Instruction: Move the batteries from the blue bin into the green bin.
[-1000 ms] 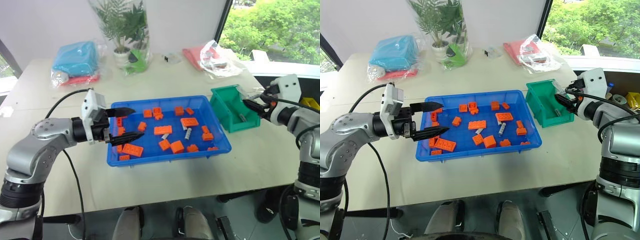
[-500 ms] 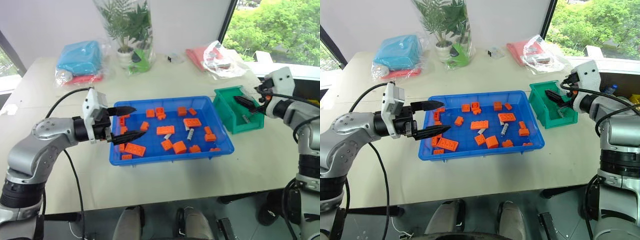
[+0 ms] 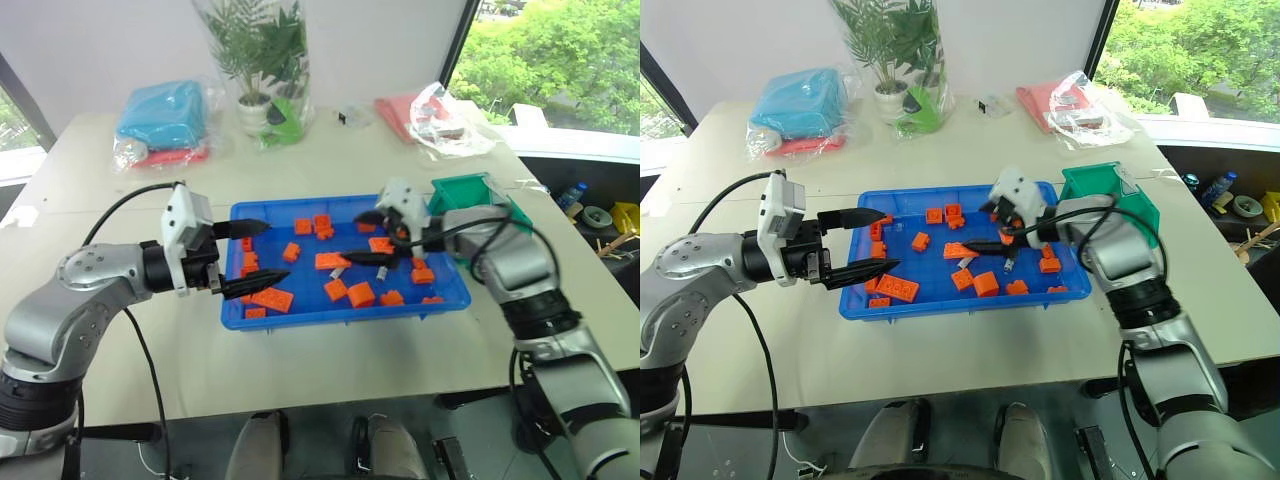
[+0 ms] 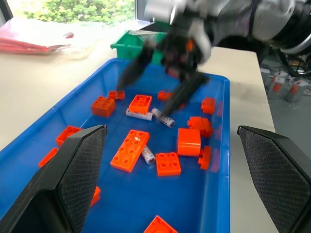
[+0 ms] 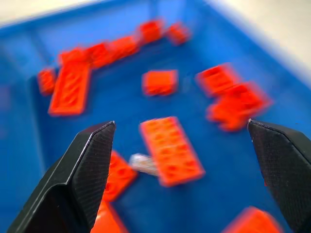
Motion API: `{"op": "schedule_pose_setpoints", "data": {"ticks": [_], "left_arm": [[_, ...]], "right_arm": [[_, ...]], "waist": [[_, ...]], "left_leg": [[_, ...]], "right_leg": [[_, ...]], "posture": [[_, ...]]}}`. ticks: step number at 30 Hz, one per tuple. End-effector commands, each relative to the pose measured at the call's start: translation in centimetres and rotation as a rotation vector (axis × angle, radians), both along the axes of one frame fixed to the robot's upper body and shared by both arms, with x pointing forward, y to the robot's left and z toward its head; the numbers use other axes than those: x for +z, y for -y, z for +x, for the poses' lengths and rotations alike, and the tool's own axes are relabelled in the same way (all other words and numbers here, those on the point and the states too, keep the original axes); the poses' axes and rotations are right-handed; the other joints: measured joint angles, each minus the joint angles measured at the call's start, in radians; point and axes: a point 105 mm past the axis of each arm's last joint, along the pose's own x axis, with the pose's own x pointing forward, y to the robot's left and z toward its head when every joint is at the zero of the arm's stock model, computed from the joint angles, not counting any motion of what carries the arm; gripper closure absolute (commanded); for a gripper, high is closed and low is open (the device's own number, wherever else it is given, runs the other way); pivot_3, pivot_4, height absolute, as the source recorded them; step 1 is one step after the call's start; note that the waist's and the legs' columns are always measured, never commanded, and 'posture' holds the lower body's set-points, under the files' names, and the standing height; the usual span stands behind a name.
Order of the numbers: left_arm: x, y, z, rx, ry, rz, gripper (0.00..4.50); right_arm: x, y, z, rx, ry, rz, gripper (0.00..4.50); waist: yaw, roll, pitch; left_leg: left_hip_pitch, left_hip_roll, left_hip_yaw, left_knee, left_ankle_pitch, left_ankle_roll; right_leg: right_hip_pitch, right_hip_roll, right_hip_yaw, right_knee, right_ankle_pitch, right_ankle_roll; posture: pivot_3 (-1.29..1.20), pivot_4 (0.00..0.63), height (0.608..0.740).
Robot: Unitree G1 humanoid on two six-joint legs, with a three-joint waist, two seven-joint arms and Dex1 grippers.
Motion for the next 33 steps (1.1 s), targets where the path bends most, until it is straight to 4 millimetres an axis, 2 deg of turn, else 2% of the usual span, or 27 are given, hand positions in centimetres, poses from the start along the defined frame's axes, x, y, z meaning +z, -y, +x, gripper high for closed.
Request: {"op": "schedule_pose_setpoints", "data": {"ticks": [1, 8, 16, 19, 21, 23, 24, 29, 33], "left_arm": [[1.2, 0.1, -0.6, -0.010, 0.053, 0.007, 0.00], [1.4, -0.3, -0.9, 0.023, 0.062, 0.008, 0.00], [1.6, -0.5, -1.2, 0.050, 0.070, 0.007, 0.00], [1.6, -0.6, -1.2, 0.057, 0.073, 0.006, 0.00], [1.6, -0.6, -1.2, 0.062, 0.073, 0.006, 0.00], [1.6, -0.7, -1.2, 0.064, 0.073, 0.007, 0.00], [1.6, -0.7, -1.2, 0.064, 0.073, 0.007, 0.00], [1.7, -0.8, -0.8, 0.065, 0.074, 0.004, 0.00], [1.8, -0.8, -0.6, 0.064, 0.075, 0.004, 0.00]], "right_arm": [[0.5, -0.9, 0.3, 0.109, 0.020, -0.018, 0.07], [-0.5, -1.8, 2.7, 0.124, -0.051, -0.046, 0.07], [-2.7, -2.2, 3.3, 0.124, -0.090, -0.090, 0.07], [-3.1, -2.2, 3.5, 0.114, -0.090, -0.098, 0.95], [-3.2, -2.2, 3.6, 0.108, -0.093, -0.096, 1.87], [-3.2, -2.2, 3.5, 0.112, -0.097, -0.090, 3.01], [-3.1, -2.3, 3.5, 0.109, -0.101, -0.077, 3.26], [-2.5, -2.9, 3.3, 0.123, -0.096, -0.044, 3.22], [-1.6, -5.1, 2.5, 0.170, -0.072, 0.004, 3.22]], "waist": [[-0.001, 0.000, 0.000], [-0.007, 0.000, 0.000], [-0.002, 0.000, 0.000], [-0.006, 0.000, 0.000], [-0.007, 0.000, 0.000], [-0.006, 0.000, 0.000], [-0.006, 0.000, 0.000], [-0.006, 0.001, 0.000], [-0.008, 0.001, 0.000]], "left_leg": [[0.000, 0.000, 0.000, 0.000, 0.000, 0.000], [0.001, 0.001, 0.000, 0.001, 0.000, 0.000], [0.001, 0.000, 0.000, 0.001, 0.000, 0.000], [0.001, 0.000, 0.000, 0.001, 0.000, 0.000], [0.001, 0.000, 0.000, 0.001, 0.000, 0.000], [0.001, 0.000, 0.000, 0.001, 0.000, 0.000], [0.001, 0.000, 0.000, 0.001, 0.000, 0.000], [0.001, 0.000, 0.000, 0.001, 0.000, 0.000], [0.001, 0.000, 0.000, 0.001, 0.000, 0.000]], "right_leg": [[0.000, 0.000, 0.000, 0.000, 0.001, 0.001], [0.002, 0.001, 0.000, 0.002, 0.001, 0.001], [0.000, 0.001, 0.000, 0.002, 0.001, 0.001], [0.001, 0.001, 0.000, 0.002, 0.001, 0.001], [0.002, 0.001, 0.000, 0.002, 0.001, 0.001], [0.003, 0.001, 0.000, 0.002, 0.001, 0.001], [0.003, 0.001, 0.000, 0.002, 0.001, 0.001], [0.002, 0.001, 0.000, 0.002, 0.001, 0.001], [0.003, 0.001, 0.000, 0.002, 0.001, 0.001]], "posture": [[0.00, 0.150, 0.672], [0.00, 0.150, 0.672], [0.00, 0.150, 0.672], [0.00, 0.150, 0.672], [0.00, 0.150, 0.672], [0.00, 0.150, 0.672], [0.00, 0.150, 0.672], [0.00, 0.150, 0.672], [0.00, 0.150, 0.672]]}}
